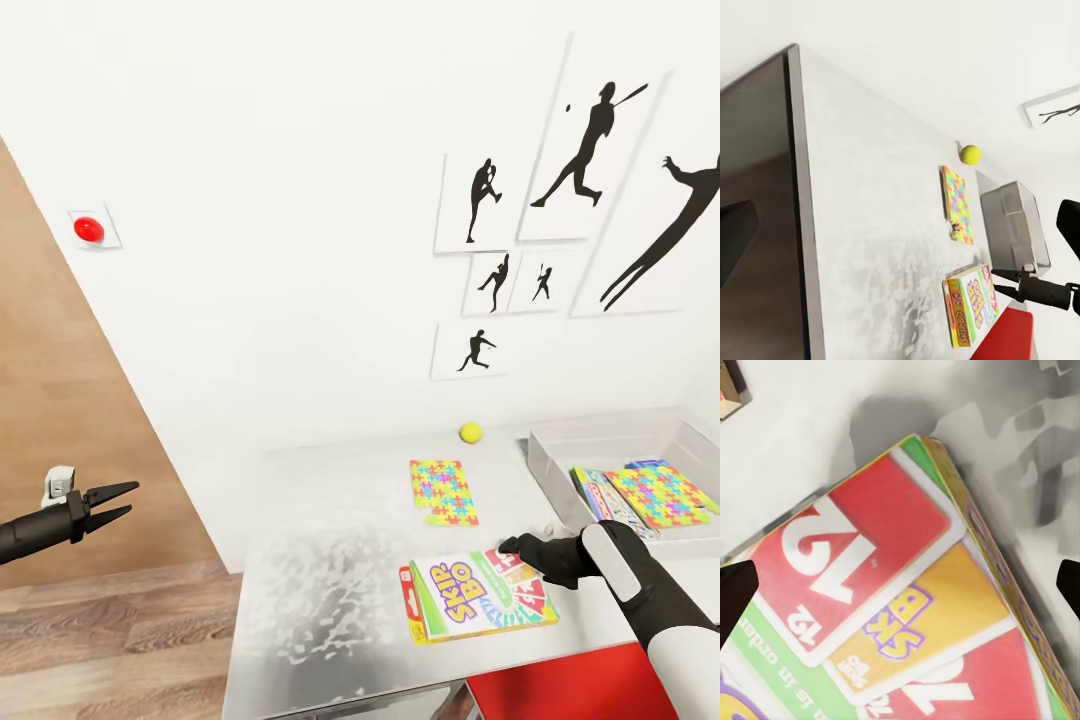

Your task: Put all the toys in the child's room - the three board games (two on the bed and one on the table), the two jigsaw puzzles on the table, and the tennis ball on the table - inside the toy box on the table in the child's room.

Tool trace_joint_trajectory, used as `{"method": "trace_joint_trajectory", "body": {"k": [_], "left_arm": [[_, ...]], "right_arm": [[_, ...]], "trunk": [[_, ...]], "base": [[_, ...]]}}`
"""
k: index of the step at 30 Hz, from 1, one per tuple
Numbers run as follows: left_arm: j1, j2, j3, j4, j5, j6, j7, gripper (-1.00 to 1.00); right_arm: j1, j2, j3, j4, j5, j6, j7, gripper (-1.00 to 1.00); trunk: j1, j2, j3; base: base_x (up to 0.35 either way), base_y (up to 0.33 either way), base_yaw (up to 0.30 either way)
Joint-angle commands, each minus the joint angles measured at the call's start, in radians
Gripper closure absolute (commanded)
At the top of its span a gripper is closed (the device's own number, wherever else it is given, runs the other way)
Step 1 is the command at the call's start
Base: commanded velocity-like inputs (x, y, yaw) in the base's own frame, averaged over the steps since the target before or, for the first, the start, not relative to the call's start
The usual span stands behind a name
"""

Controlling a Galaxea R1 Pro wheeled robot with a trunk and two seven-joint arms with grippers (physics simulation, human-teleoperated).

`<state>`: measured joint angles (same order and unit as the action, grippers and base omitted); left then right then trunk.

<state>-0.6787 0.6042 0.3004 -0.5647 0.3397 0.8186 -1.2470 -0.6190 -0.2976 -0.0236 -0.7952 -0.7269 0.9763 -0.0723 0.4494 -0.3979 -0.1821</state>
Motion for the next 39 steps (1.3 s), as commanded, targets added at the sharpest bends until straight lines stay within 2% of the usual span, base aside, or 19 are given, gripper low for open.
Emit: {"method": "trace_joint_trajectory", "body": {"k": [1,15,39], "left_arm": [[-0.001,0.0,0.0,0.0,0.002,0.008,-0.002,-1.0],[-0.001,0.0,0.0,0.0,0.002,0.008,-0.002,-1.0],[-0.001,0.0,0.0,0.0,0.002,0.008,-0.002,-1.0]], "right_arm": [[-0.001,0.0,-0.001,-0.001,-0.009,0.004,-0.008,-1.0],[-0.001,0.001,-0.001,-0.001,-0.011,0.005,-0.007,-1.0],[-0.001,0.002,-0.001,-0.001,-0.01,0.008,-0.007,-1.0]], "trunk": [[0.001,-0.002,-0.002],[0.001,-0.002,-0.002],[0.001,-0.002,-0.002]], "base": [[0.0,0.0,0.0],[0.0,0.017,0.0],[0.0,0.201,0.0]]}}
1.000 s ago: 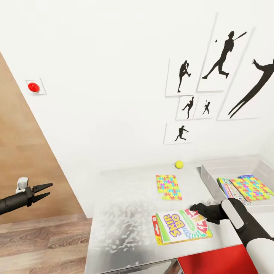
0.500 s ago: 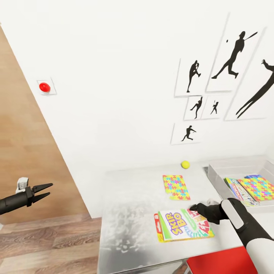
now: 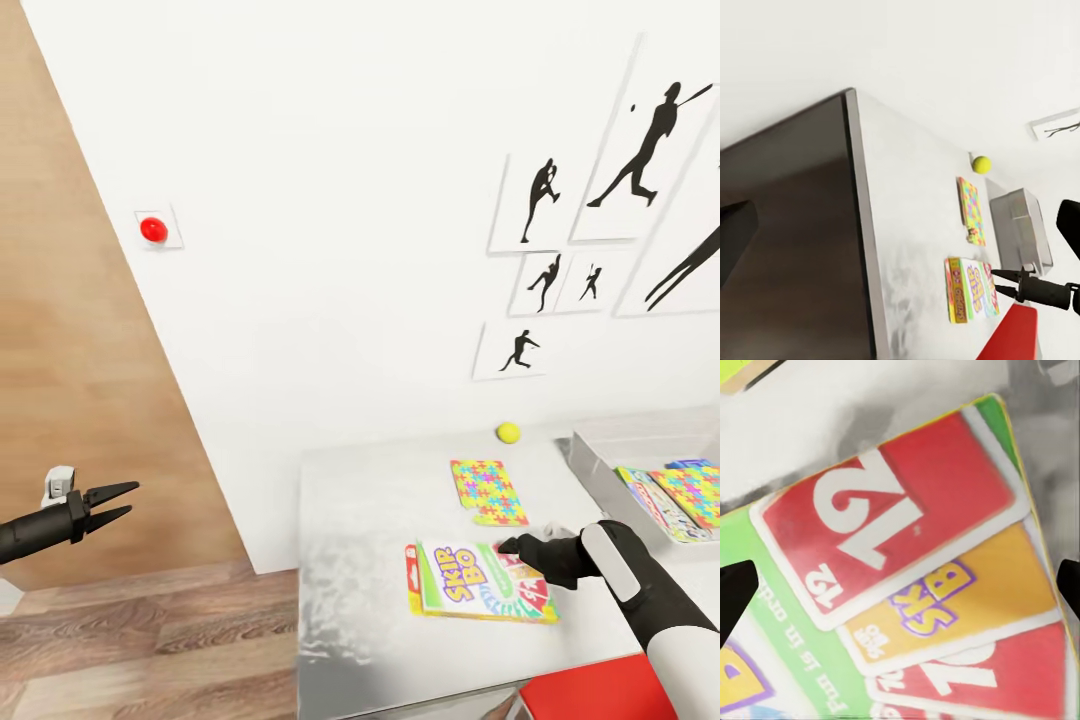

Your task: Put all the toys in the child's room - the three board games (two on the bed and one on the table), the two jigsaw puzzles on the table, and the tennis ball on the table - inside the toy box on the table in the child's room.

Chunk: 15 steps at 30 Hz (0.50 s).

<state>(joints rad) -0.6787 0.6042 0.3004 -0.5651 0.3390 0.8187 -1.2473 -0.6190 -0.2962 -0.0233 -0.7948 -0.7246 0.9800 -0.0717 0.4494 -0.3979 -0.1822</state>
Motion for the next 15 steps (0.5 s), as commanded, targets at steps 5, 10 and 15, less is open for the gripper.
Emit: {"method": "trace_joint_trajectory", "body": {"k": [5,10,15], "left_arm": [[-0.001,0.0,0.0,0.001,0.003,0.008,-0.001,-1.0],[-0.001,0.0,0.0,0.001,0.003,0.008,-0.001,-1.0],[-0.001,0.0,0.0,0.001,0.003,0.008,-0.001,-1.0]], "right_arm": [[-0.001,0.0,-0.001,-0.001,-0.012,0.004,-0.007,-1.0],[-0.001,0.001,-0.001,-0.002,-0.012,0.003,-0.007,-1.0],[-0.001,0.003,-0.001,-0.003,-0.011,0.003,-0.007,-1.0]], "trunk": [[0.001,-0.002,-0.002],[0.001,-0.002,-0.002],[0.001,-0.002,-0.002]], "base": [[0.0,0.217,0.0],[0.0,0.071,0.0],[0.0,0.071,0.0]]}}
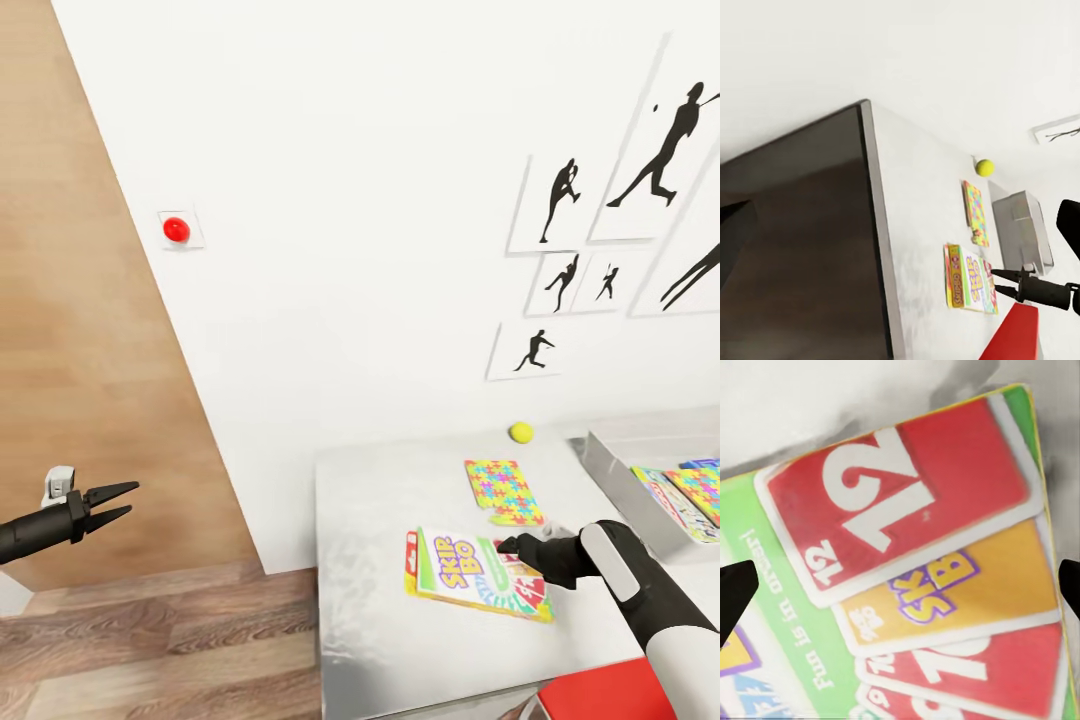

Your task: Put all the toys in the child's room - the three board games (two on the bed and one on the table), the two jigsaw puzzles on the table, and the tennis ball on the table - inside the toy box on the table in the child's room.

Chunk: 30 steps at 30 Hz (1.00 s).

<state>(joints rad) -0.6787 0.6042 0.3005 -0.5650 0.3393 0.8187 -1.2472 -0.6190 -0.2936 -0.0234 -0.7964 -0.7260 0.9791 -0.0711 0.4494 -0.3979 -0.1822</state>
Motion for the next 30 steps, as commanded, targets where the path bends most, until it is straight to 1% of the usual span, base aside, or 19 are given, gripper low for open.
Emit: {"method": "trace_joint_trajectory", "body": {"k": [1,9,20,30], "left_arm": [[-0.001,0.0,0.0,0.0,0.003,0.008,-0.001,-1.0],[-0.001,0.0,0.0,0.0,0.003,0.008,-0.001,-1.0],[-0.001,0.0,0.0,0.0,0.003,0.008,-0.001,-1.0],[-0.001,0.0,0.0,0.0,0.003,0.008,-0.001,-1.0]], "right_arm": [[-0.001,0.0,-0.001,-0.001,-0.01,0.004,-0.007,-1.0],[-0.001,0.002,-0.002,-0.004,-0.009,0.003,-0.008,-1.0],[-0.005,0.006,-0.006,-0.014,-0.009,0.003,-0.009,-1.0],[-0.025,0.007,-0.006,-0.019,-0.008,0.002,-0.009,-1.0]], "trunk": [[0.001,-0.002,-0.002],[0.001,-0.002,-0.002],[0.001,-0.002,-0.002],[0.001,-0.002,-0.002]], "base": [[0.0,0.153,0.0],[0.0,0.144,0.0],[0.0,0.013,0.0],[0.0,0.0,0.0]]}}
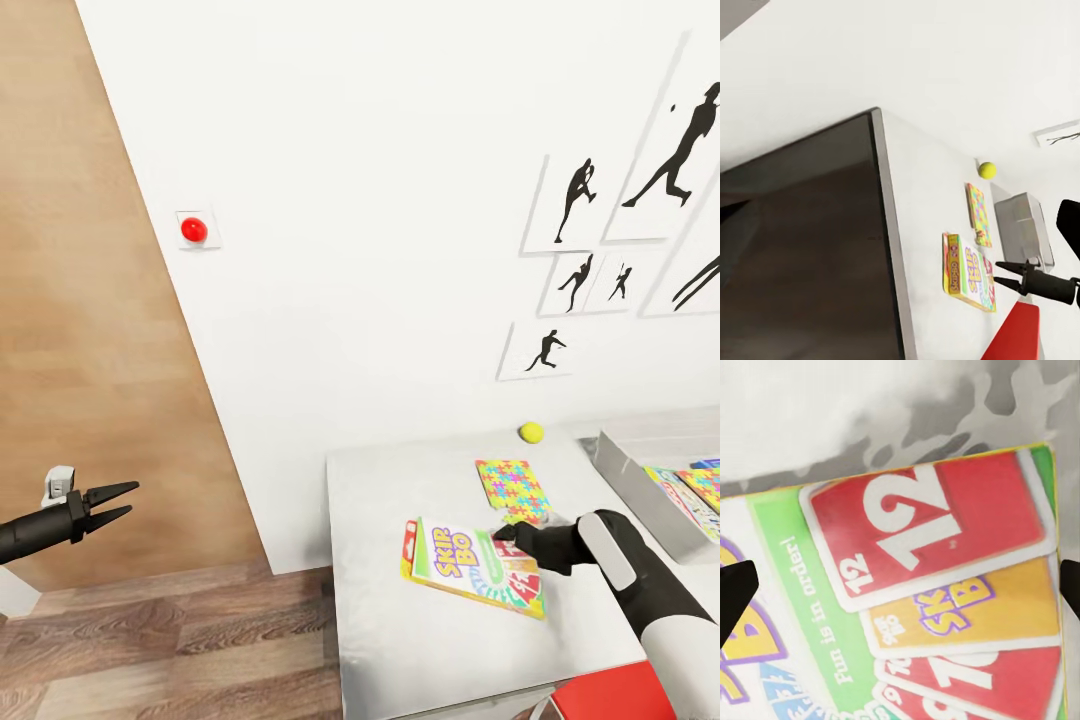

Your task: Put all the toys in the child's room - the three board games (two on the bed and one on the table), the two jigsaw puzzles on the table, and the tennis ball on the table - inside the toy box on the table in the child's room.

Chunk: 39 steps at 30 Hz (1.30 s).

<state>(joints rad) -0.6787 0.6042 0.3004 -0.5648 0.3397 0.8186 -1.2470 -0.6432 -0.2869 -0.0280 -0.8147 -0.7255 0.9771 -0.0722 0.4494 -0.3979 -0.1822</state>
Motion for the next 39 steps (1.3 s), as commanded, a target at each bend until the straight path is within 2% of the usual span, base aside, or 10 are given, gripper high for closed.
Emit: {"method": "trace_joint_trajectory", "body": {"k": [1,39], "left_arm": [[-0.001,0.0,0.0,0.0,0.002,0.008,-0.002,-1.0],[-0.001,-0.001,0.0,0.0,0.002,0.008,-0.002,-1.0]], "right_arm": [[-0.001,0.0,-0.001,-0.001,-0.009,0.004,-0.008,-1.0],[-0.027,0.015,0.0,0.002,-0.011,0.003,-0.006,-1.0]], "trunk": [[0.001,-0.002,-0.002],[0.001,-0.002,-0.002]], "base": [[0.0,0.0,0.0],[0.0,0.0,0.0]]}}
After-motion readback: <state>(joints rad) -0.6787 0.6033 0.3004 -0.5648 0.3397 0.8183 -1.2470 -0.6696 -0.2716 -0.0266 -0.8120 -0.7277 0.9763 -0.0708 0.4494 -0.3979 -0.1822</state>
